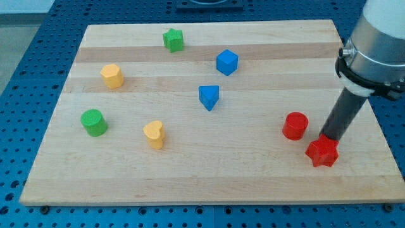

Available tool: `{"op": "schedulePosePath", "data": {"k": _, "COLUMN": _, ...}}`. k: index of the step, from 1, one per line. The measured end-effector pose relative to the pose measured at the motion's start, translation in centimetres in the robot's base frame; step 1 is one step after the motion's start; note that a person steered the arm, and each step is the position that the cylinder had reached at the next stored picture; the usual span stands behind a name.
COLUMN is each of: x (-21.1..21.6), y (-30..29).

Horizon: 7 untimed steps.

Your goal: Place the red blocks together at the bottom right side of the board

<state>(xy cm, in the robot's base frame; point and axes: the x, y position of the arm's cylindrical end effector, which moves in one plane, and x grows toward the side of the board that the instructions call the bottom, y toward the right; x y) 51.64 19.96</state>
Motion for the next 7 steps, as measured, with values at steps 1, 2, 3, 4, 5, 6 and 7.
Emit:
{"op": "schedulePosePath", "data": {"k": 1, "x": -2.9, "y": 0.0}}
{"op": "schedulePosePath", "data": {"k": 2, "x": -6.1, "y": 0.0}}
{"op": "schedulePosePath", "data": {"k": 3, "x": -6.4, "y": -1.0}}
{"op": "schedulePosePath", "data": {"k": 4, "x": -6.5, "y": -9.2}}
{"op": "schedulePosePath", "data": {"k": 5, "x": -6.3, "y": -9.2}}
{"op": "schedulePosePath", "data": {"k": 6, "x": -4.6, "y": -6.5}}
{"op": "schedulePosePath", "data": {"k": 7, "x": -4.6, "y": -5.9}}
